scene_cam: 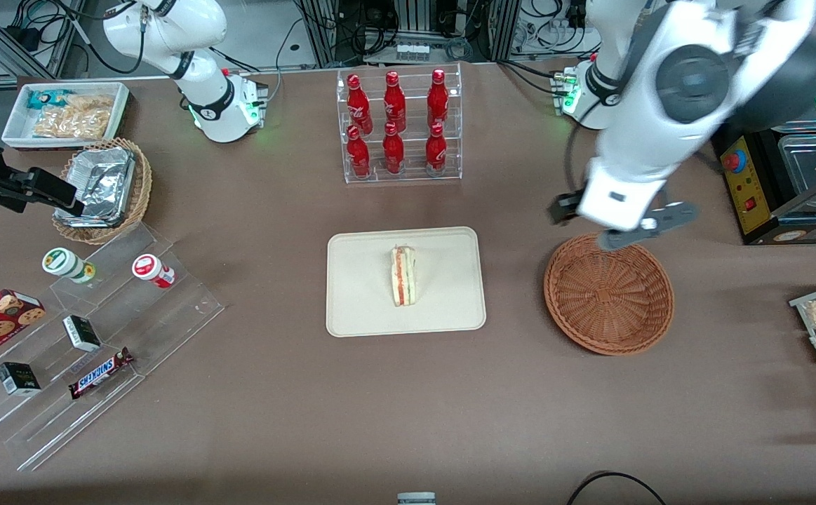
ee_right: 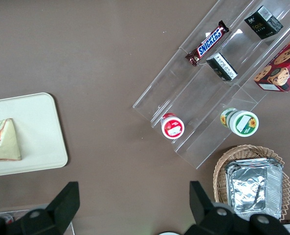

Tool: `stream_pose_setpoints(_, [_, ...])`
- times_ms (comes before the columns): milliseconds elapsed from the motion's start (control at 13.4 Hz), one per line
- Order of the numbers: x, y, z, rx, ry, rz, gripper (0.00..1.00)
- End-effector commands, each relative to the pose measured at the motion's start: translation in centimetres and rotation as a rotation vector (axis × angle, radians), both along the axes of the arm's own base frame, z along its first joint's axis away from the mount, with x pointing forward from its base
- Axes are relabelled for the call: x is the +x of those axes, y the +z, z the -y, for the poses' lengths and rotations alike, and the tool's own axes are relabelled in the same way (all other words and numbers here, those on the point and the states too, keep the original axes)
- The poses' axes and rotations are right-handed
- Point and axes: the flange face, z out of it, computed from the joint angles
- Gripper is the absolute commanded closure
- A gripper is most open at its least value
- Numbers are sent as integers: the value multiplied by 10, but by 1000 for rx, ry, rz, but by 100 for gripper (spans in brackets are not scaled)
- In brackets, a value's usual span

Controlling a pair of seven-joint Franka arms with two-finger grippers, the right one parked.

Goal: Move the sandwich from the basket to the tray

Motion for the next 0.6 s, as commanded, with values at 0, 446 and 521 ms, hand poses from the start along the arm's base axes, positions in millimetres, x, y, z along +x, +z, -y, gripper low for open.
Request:
stream_pose_setpoints(0, [-15,26,-61,-14,-83,-40,0])
stream_pose_setpoints(446, [-48,44,-156,-67,-241,-77,0])
stream_pose_setpoints(521, [-43,51,-156,-68,-242,-53,0])
